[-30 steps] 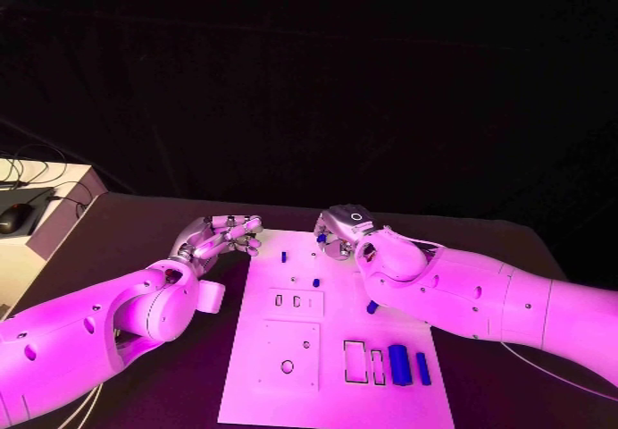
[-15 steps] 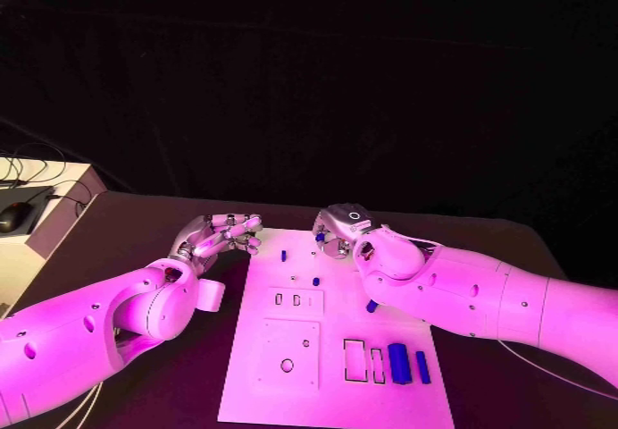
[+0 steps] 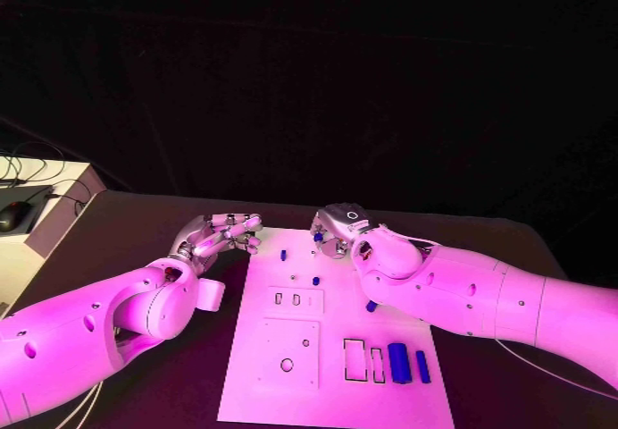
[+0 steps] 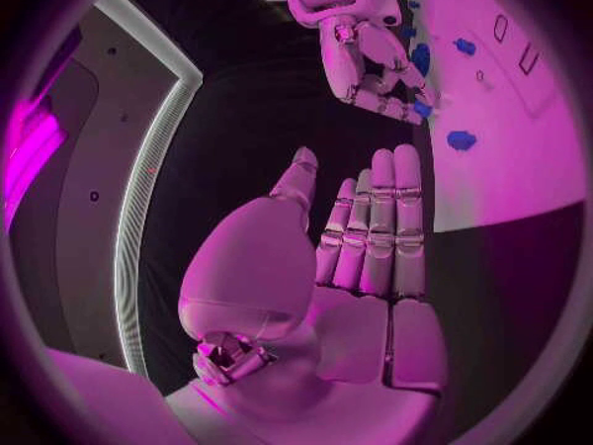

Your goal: Assemble the parts on the task board

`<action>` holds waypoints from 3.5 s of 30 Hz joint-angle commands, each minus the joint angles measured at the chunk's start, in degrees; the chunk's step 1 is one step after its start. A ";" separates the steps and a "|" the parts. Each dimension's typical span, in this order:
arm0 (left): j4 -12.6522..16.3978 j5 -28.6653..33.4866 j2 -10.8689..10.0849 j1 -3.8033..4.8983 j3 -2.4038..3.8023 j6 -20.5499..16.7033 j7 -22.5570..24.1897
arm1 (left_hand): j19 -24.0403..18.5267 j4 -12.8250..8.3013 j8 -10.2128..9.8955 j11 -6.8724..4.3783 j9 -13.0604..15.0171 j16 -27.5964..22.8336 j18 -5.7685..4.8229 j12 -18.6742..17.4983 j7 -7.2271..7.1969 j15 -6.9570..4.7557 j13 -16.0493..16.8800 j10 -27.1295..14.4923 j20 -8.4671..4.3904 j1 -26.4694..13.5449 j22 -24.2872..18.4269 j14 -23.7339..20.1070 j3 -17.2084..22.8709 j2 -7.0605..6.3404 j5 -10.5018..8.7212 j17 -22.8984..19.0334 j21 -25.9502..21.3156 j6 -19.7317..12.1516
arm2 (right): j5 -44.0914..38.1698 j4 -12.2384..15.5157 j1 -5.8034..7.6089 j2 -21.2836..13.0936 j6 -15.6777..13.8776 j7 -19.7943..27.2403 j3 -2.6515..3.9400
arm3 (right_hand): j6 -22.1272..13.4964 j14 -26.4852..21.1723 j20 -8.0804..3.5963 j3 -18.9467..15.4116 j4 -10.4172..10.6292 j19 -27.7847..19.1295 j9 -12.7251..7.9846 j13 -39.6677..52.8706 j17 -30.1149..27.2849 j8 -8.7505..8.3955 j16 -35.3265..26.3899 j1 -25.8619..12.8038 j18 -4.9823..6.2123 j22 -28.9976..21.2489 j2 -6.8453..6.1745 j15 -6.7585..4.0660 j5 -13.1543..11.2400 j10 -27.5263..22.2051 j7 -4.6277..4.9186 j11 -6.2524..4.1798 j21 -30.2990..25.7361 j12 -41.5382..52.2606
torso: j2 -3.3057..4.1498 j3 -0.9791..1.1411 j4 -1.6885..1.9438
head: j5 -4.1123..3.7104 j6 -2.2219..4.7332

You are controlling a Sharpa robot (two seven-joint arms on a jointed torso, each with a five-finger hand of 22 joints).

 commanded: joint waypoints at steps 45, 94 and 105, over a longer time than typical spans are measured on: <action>-0.60 0.16 -0.03 0.04 0.07 0.82 0.12 | -0.34 -0.39 -0.06 -0.01 0.00 -0.33 0.36 -0.21 -0.07 0.09 -0.02 -0.73 0.04 0.24 -0.49 -0.47 -0.05 0.57 -0.09 -0.14 0.36 -0.91 | 3.44 3.03 -0.29 -3.70 -4.72 3.73 -0.19 | -5.98 0.45 1.87 -2.63 6.80 -1.05 -0.30 -0.22 -3.21 0.05 -5.82 1.85 2.63 5.70 -6.10 1.65 -2.78 -9.05 0.38 0.88 -17.25 0.29 | -0.03 0.03 -0.04 | 0.22 -0.09; -2.25 0.27 0.88 -1.30 0.07 1.55 0.48 | -0.48 -0.65 -0.04 -0.04 0.01 -0.27 0.36 -0.21 -0.15 0.08 -0.02 -0.75 0.05 0.37 -0.86 -0.54 0.04 0.80 -0.09 -0.15 0.70 -0.76 | 24.62 6.38 1.82 -15.93 6.87 5.05 0.66 | -10.85 0.54 0.52 -13.74 10.47 5.32 0.98 68.05 19.26 0.27 16.26 1.41 -1.25 11.28 -4.97 0.41 1.34 2.57 2.58 -2.51 9.10 62.72 | -0.40 0.71 -1.05 | -1.69 -0.42; -1.75 0.21 0.39 -1.29 0.08 1.46 0.52 | -0.52 -0.67 -0.05 -0.05 0.01 -0.26 0.35 -0.21 -0.20 0.08 -0.02 -0.76 0.05 0.34 -0.93 -0.57 0.06 0.83 -0.08 -0.15 0.76 -0.78 | 24.63 5.37 1.57 -14.50 8.15 4.94 0.65 | -10.96 0.48 0.66 -13.89 10.54 5.39 1.00 68.07 19.84 0.26 16.61 1.21 -1.22 11.33 -4.93 0.49 1.32 2.56 2.61 -2.46 9.37 62.51 | -0.02 0.76 -0.90 | -1.79 -0.40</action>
